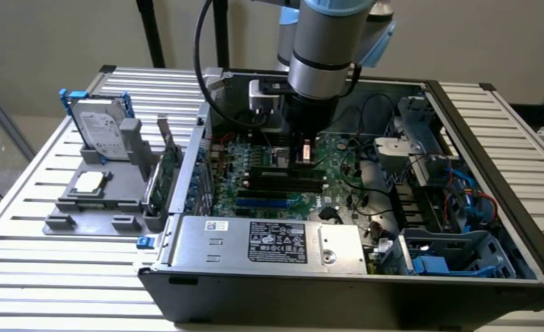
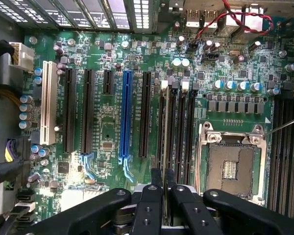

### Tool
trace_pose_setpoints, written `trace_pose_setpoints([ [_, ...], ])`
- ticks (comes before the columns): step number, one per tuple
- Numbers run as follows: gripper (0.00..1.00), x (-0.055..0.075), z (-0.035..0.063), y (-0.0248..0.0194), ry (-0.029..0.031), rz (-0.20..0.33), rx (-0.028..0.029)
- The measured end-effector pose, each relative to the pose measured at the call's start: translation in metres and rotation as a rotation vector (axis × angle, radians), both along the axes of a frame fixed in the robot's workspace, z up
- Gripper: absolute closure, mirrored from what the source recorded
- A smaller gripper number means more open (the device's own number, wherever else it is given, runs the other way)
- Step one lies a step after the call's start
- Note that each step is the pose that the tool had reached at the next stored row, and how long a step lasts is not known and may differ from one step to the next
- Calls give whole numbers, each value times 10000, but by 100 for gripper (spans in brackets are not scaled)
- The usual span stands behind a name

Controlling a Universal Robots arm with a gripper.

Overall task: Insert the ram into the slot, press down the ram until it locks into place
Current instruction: 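Insert the ram into the slot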

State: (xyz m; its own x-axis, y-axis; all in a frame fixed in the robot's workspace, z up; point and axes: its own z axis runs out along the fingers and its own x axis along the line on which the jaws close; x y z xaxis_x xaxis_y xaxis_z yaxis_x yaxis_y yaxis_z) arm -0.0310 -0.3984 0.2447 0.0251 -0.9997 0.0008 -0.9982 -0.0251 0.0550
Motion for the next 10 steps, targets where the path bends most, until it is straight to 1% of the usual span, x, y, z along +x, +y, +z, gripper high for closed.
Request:
trace_pose_setpoints([
  [2,86,-3,-16,0,-17,9,1],
  [10,86,-6,-45,0,-19,13,1],
])
